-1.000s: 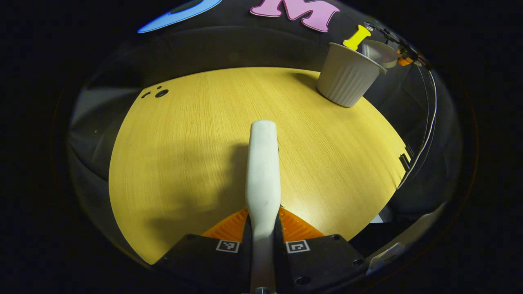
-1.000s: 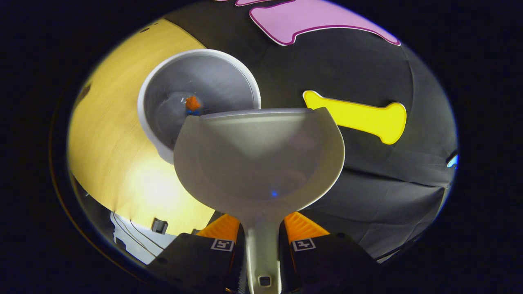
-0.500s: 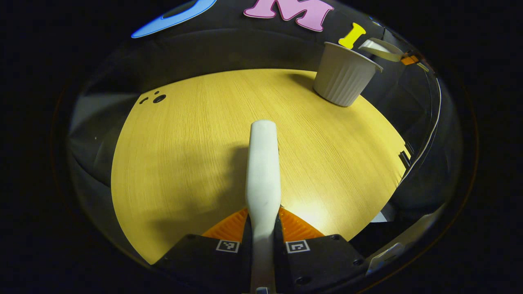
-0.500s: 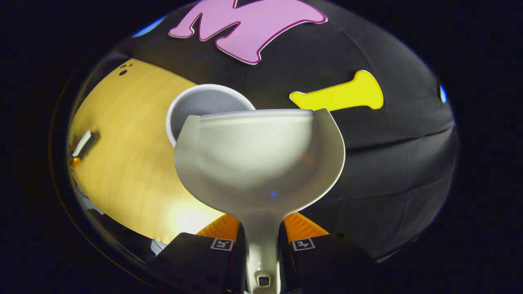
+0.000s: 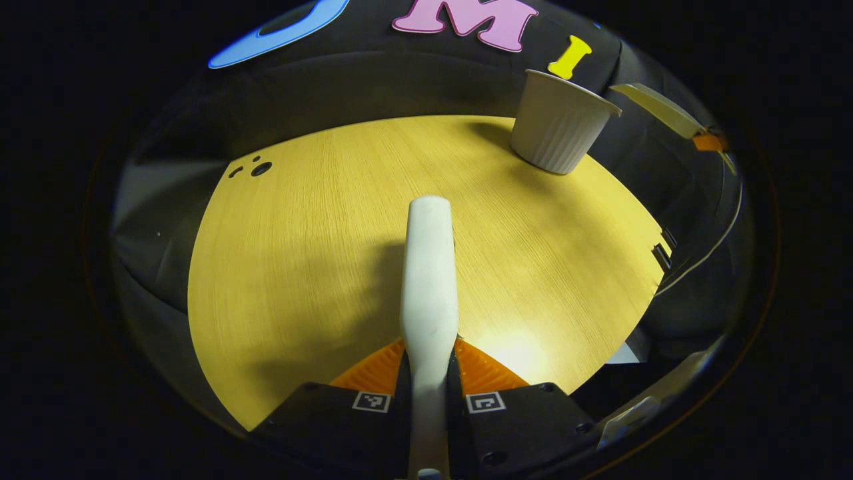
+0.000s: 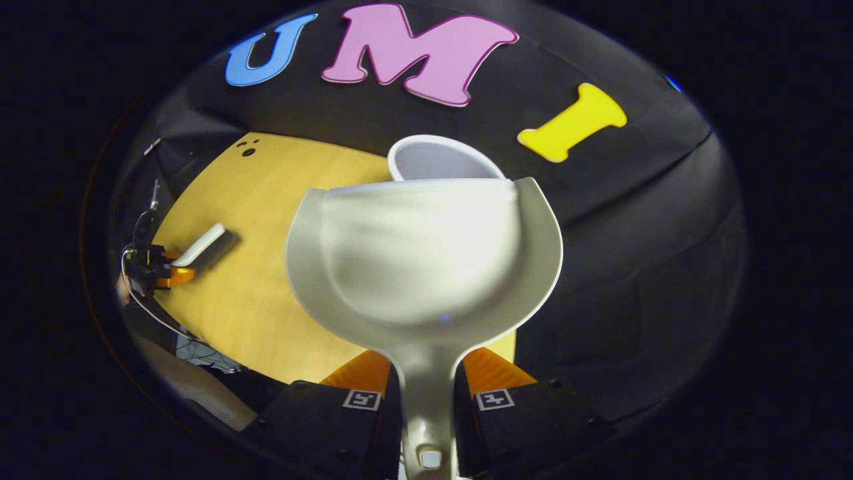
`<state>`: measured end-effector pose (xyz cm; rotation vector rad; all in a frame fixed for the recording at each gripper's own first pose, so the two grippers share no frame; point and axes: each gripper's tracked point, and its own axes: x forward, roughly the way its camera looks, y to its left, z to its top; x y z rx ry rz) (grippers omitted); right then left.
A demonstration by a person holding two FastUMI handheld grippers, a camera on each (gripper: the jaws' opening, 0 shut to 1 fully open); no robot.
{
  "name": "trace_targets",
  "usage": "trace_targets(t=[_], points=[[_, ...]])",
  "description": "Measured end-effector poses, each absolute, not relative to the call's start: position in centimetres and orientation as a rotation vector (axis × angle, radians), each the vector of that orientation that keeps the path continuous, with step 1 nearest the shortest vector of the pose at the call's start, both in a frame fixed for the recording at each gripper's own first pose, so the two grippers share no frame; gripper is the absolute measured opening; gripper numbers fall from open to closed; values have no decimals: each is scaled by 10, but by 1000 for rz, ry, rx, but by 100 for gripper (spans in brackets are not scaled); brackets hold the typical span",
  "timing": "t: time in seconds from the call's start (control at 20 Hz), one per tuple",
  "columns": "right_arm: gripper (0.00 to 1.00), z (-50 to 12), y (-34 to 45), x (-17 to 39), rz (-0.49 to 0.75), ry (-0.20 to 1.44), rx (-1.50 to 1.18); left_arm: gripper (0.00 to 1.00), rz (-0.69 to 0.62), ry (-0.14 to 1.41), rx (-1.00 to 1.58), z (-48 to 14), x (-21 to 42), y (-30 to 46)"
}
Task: Pick up the small broom and dustpan from the desktop, sweep the trash into the dustpan with the broom, and then empty the trash into the garbage bin.
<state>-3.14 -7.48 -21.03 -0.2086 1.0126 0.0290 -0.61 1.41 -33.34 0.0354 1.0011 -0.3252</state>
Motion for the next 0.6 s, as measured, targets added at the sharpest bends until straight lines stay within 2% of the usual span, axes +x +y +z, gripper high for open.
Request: trace_targets(t=[0.1,0.3,0.6], points=[[34,-246,-45,-52,65,1052,-164,27,-316,1002,39,-334,-7,14],[37,-315,9,-62,119,1109,-75,27,-292,996,42,-331,-7,10],[37,-367,43,-56,166,1137,-18,27,-229,985,42,-337,2,-5]])
